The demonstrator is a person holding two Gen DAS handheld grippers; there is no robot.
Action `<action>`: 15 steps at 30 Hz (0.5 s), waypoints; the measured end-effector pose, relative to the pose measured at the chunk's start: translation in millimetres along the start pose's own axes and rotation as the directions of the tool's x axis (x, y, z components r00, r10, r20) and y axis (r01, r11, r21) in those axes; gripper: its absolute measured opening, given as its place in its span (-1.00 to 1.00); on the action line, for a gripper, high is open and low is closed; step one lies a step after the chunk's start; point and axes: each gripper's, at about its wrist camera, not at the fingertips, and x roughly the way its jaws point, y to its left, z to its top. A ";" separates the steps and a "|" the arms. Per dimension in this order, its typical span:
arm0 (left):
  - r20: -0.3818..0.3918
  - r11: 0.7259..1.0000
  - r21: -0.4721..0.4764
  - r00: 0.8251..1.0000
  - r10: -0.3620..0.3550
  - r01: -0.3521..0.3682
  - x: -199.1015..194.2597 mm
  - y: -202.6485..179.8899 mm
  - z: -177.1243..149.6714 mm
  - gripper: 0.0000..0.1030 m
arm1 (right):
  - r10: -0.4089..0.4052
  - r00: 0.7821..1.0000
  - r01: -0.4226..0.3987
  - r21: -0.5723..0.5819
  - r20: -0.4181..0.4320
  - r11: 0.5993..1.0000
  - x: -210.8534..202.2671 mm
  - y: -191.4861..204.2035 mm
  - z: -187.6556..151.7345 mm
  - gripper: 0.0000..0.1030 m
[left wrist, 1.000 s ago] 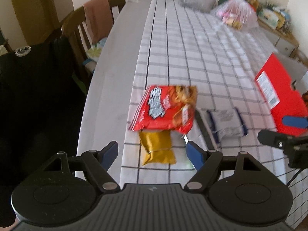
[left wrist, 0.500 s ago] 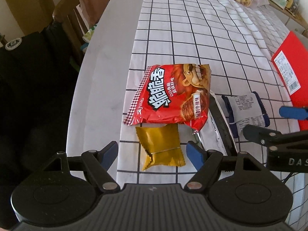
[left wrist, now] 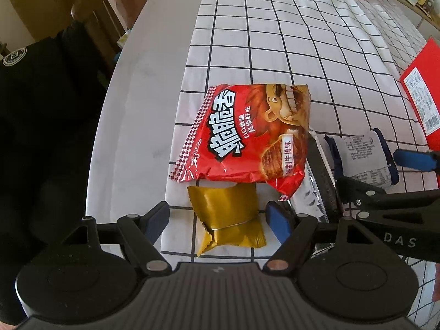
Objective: Organize snacks
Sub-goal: 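Grasp the gold packet with left gripper while right reaches for white-blue bread packet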
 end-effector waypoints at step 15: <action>-0.008 1.000 0.011 1.000 -0.019 0.019 -7.7 -2.8 -3.6 -0.30 | 0.017 1.000 -0.017 0.033 0.005 0.999 -6.2 -2.8 -4.7 0.18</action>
